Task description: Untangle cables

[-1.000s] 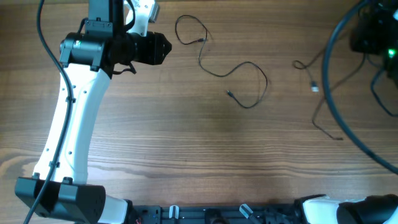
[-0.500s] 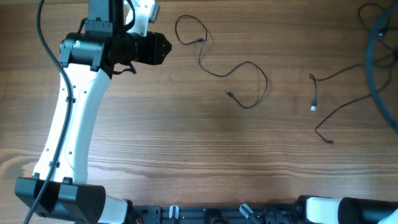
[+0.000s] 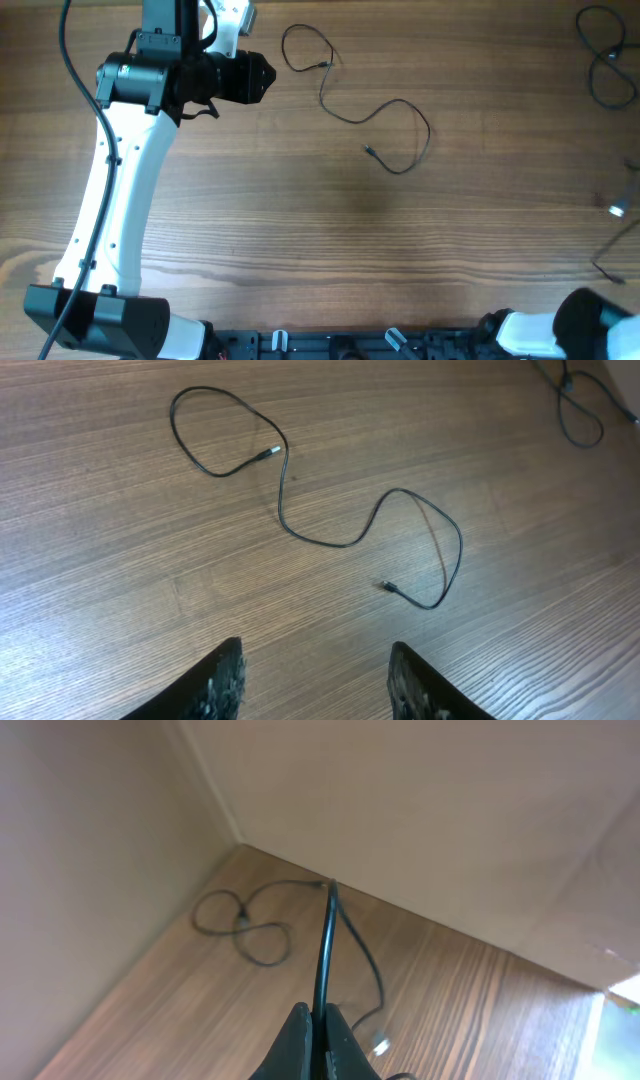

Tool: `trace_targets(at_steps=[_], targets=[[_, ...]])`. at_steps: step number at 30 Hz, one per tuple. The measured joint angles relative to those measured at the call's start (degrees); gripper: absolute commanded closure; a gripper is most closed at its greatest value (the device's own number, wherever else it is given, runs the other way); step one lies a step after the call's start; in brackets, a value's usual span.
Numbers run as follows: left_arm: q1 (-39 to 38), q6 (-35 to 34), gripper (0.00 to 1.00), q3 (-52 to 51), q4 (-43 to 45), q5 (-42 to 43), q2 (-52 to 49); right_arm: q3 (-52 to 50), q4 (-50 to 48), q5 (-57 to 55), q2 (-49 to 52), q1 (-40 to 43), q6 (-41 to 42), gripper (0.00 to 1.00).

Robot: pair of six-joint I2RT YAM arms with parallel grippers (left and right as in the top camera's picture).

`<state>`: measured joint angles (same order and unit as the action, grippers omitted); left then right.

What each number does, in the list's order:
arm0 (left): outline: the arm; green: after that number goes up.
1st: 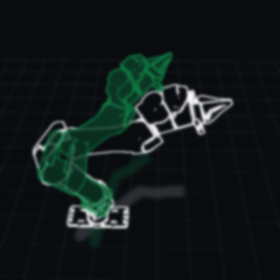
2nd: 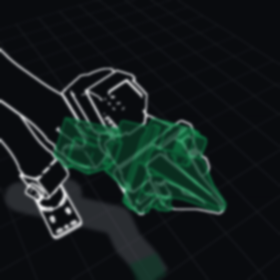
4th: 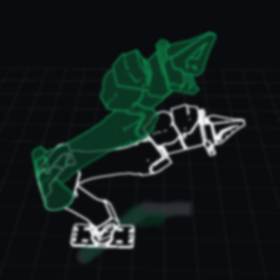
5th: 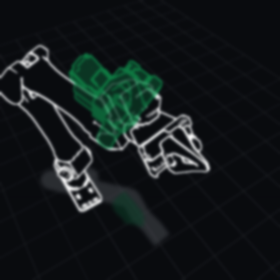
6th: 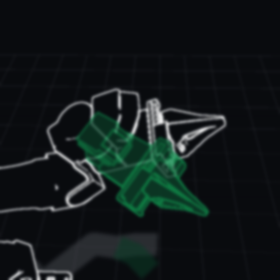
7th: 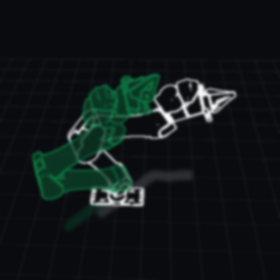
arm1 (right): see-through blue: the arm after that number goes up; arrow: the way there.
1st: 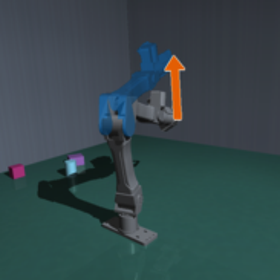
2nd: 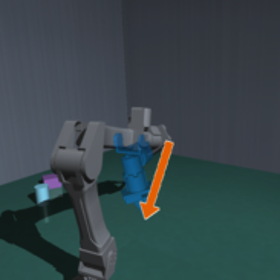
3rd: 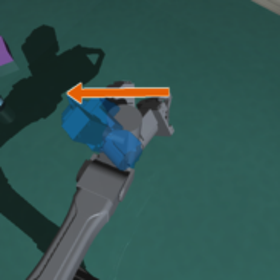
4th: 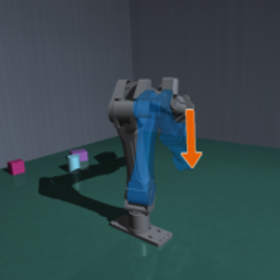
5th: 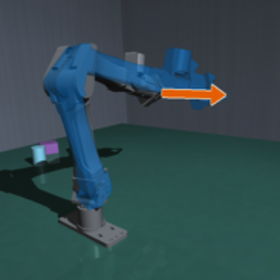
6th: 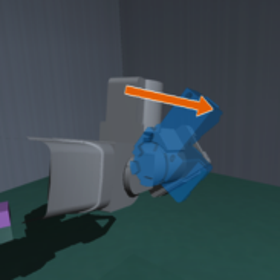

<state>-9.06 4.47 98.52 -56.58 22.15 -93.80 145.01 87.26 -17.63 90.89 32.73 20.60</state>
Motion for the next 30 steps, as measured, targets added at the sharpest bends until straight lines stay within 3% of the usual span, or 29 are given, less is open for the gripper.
trace_targets(at_steps=[9,19,30], targets=[[0.0,0.0,0.52,0.0,0.0,0.0,0.0,-0.1,1.6,0.9,13.9,9.6,5.4,0.96],[0.0,0.0,0.52,0.0,0.2,0.0,0.0,-0.1,1.3,7.2,14.6,25.2,8.2,0.96],[0.0,0.4,0.52,0.0,0.5,0.0,0.0,-0.1,1.5,10.4,18.0,28.2,10.1,0.96]])
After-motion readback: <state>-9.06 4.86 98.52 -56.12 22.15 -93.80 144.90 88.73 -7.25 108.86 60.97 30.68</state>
